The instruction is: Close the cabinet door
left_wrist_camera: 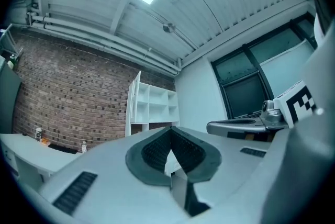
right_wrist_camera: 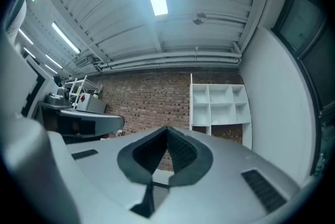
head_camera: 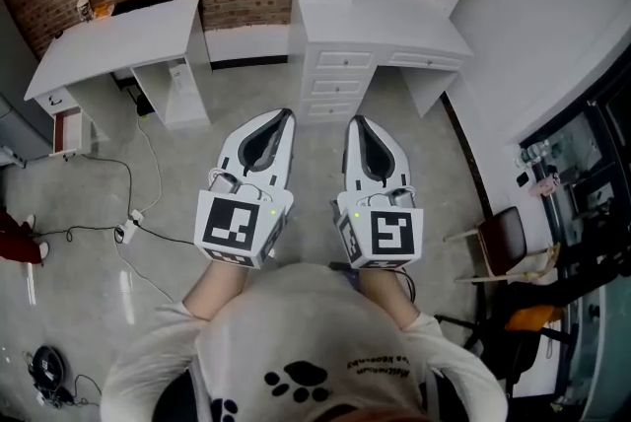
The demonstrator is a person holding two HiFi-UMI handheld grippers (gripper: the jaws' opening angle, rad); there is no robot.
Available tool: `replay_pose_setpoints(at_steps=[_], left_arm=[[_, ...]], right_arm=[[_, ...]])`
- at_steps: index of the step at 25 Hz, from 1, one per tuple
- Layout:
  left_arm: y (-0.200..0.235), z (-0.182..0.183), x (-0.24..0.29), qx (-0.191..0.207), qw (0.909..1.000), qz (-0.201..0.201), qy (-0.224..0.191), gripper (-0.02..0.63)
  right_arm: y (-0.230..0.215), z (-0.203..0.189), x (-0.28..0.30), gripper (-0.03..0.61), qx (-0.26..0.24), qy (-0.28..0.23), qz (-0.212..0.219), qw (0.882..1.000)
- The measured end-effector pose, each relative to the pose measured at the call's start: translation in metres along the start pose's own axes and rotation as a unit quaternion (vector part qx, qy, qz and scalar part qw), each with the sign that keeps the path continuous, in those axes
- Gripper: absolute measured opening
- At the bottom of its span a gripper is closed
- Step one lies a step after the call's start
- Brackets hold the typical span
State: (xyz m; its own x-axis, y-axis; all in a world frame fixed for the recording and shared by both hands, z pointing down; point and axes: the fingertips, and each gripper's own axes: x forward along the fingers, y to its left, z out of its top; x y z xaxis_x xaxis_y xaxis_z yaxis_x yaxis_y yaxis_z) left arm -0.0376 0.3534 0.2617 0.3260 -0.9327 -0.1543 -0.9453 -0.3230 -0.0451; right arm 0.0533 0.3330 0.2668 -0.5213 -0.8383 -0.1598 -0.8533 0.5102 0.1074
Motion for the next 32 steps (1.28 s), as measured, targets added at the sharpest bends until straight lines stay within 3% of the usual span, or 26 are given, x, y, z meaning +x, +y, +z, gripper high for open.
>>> replay_pose_setpoints(at_steps=[7, 12, 18, 25, 32], left_arm=[[-0.001, -0.014, 0.018, -0.005, 0.9999, -0.008, 0.012, 0.009], [0.021, -0.025, 0.045, -0.02, 0.9997, -0.011, 0.006, 0.009], [0.06, -0.038, 0.109, -0.023, 0.9994, -0.024, 0.001, 0.009], [0.14, -0.041, 0.182, -0.016, 0.9997, -0.018, -0.005, 0.009], [0.175, -0.059, 0.237, -0.019, 0.998, -0.059, -0.007, 0.009]], right_arm=[[-0.015, -0.007, 0.004, 0.009, 0.006, -0.011, -0.004, 1.0], [-0.019, -0.019, 0.033, 0.009, -0.003, -0.002, -0.001, 1.0], [-0.038, -0.035, 0.106, 0.01, -0.013, 0.006, -0.006, 1.0], [-0.048, -0.042, 0.2, 0.01, -0.018, -0.005, -0.008, 1.0], [-0.066, -0.063, 0.262, 0.01, -0.02, 0.001, -0.047, 0.999]])
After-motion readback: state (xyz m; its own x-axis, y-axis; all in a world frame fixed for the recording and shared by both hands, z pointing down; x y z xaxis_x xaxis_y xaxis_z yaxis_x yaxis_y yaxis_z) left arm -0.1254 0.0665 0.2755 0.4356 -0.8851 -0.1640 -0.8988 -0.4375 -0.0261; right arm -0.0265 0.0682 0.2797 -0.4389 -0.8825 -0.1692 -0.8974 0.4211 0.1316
